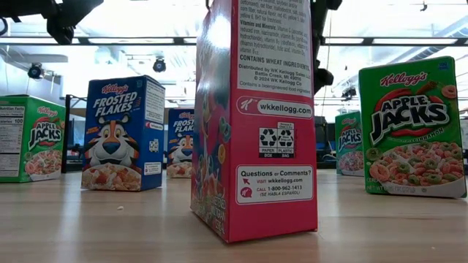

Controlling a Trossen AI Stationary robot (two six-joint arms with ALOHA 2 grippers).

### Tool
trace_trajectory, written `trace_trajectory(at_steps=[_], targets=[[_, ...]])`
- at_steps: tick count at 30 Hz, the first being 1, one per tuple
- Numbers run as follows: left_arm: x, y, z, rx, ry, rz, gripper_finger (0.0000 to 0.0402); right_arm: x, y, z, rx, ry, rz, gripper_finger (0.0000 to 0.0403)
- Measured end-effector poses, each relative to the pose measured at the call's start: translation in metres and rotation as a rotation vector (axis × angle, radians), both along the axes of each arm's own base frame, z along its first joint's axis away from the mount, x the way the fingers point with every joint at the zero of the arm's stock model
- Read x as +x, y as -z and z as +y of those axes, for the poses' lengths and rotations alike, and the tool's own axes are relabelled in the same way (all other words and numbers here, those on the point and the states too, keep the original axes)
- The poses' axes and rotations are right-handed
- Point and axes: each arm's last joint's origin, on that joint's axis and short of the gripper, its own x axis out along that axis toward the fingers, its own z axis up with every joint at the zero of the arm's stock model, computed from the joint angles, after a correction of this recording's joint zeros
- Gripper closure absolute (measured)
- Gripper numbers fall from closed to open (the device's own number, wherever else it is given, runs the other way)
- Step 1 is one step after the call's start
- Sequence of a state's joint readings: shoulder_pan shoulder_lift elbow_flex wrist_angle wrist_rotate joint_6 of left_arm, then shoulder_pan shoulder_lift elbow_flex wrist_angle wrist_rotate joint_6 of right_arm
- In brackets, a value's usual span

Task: Stack cereal on shelf
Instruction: Put the top right blue cereal box on the shelf

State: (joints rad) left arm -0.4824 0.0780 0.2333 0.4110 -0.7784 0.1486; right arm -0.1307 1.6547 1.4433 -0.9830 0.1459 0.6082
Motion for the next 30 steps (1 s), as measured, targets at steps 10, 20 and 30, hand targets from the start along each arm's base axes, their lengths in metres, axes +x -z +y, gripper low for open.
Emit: trace_trajectory(at_steps=[10, 20, 30], targets=[[0.0000, 0.0000, 0.0000, 0.000, 0.000, 0.000, 0.0187, 0.0016, 0.0039, 0.0004, -0.001, -0.003, 0.015, 0.0172], [-0.0001, 0.0000, 0.0000, 0.000, 0.000, 0.000, 0.0187, 0.0023, 0.0056, 0.0000, -0.010, -0.004, 0.023, 0.0234], [0.0003, 0.0006, -0.0002, 0.004, 0.000, 0.007, 0.0187, 0.0017, 0.0047, 0.0001, -0.014, -0.020, 0.025, 0.0275]])
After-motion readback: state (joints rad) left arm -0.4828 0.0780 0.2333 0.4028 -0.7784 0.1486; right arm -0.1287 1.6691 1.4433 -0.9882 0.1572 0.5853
